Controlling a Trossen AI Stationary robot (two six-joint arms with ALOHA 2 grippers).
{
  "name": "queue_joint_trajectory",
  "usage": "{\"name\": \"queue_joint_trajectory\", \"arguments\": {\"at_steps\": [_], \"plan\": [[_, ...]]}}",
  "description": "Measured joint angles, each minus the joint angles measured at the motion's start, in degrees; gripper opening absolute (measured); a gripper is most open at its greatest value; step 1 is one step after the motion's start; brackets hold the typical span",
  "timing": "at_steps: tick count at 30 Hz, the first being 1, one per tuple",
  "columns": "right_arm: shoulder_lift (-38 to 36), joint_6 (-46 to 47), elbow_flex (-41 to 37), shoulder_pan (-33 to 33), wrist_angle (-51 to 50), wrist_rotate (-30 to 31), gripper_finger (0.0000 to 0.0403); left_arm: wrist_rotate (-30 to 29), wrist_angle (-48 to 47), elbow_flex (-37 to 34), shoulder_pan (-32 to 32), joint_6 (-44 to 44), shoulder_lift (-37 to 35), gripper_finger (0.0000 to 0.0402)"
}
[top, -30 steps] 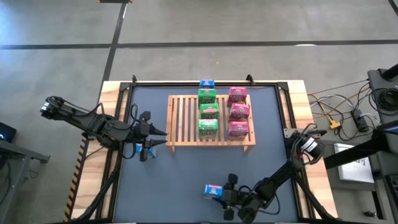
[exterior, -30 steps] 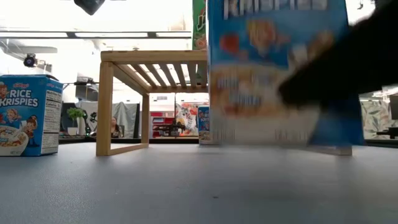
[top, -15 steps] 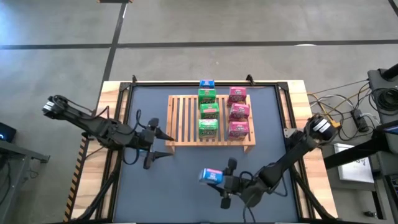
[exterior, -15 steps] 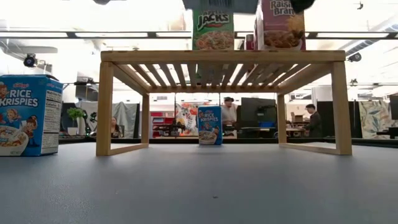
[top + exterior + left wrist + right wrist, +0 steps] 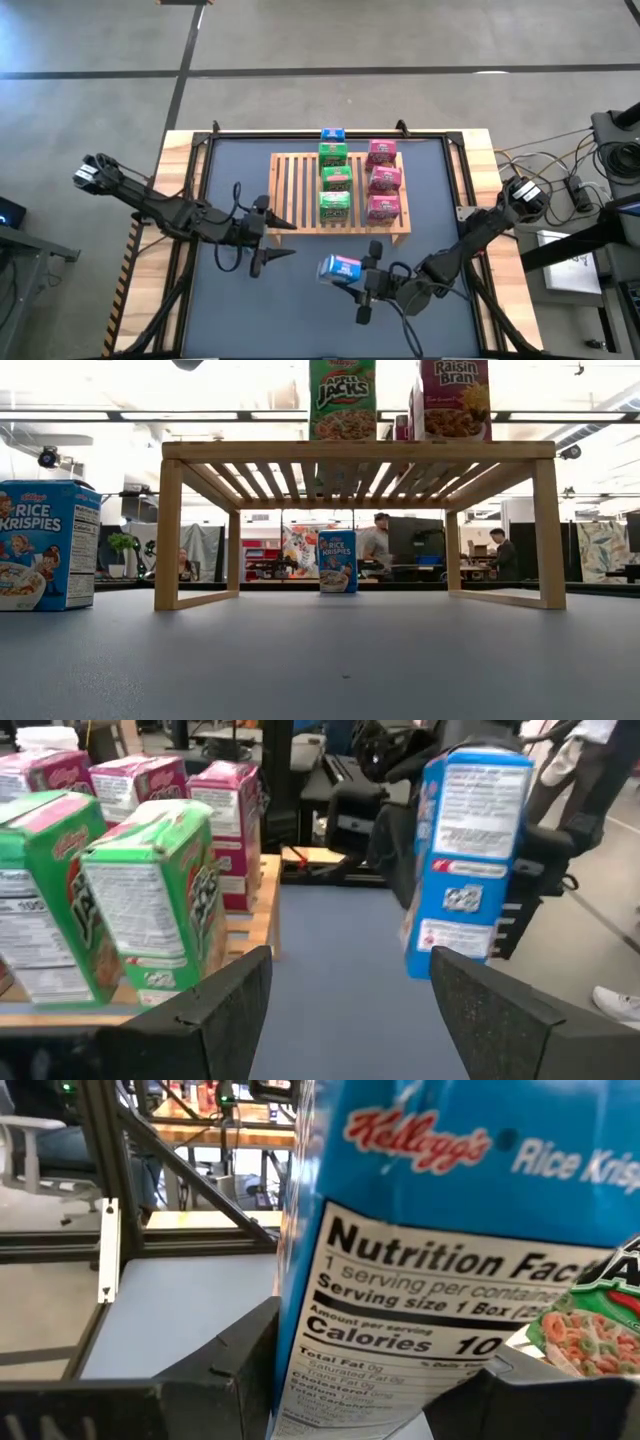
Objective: Stack cereal on shelf
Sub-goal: Put the bottom blue cereal box on the shelf
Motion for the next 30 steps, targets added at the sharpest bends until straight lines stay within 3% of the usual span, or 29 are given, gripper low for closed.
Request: {"name": "queue_joint_trajectory", "arguments": {"at_steps": [16,23,30], "plan": [[0.0,-0.5,0.0,-2.2,0.0,-1.6,0.0183,1.1,12.5,0.0,0.0,0.1,6.4,0.0265],[-0.1,-0.5,0.0,-2.3,0.2,-1.6,0.0183,4.4,12.9,1.7,0.0,-0.5,9.2,0.0310],[-0.1,-0.5,0.0,-2.6,0.5,-1.9,0.0183,6.9,8.2,9.1,-0.1,0.4,14.8,0.0359]]}}
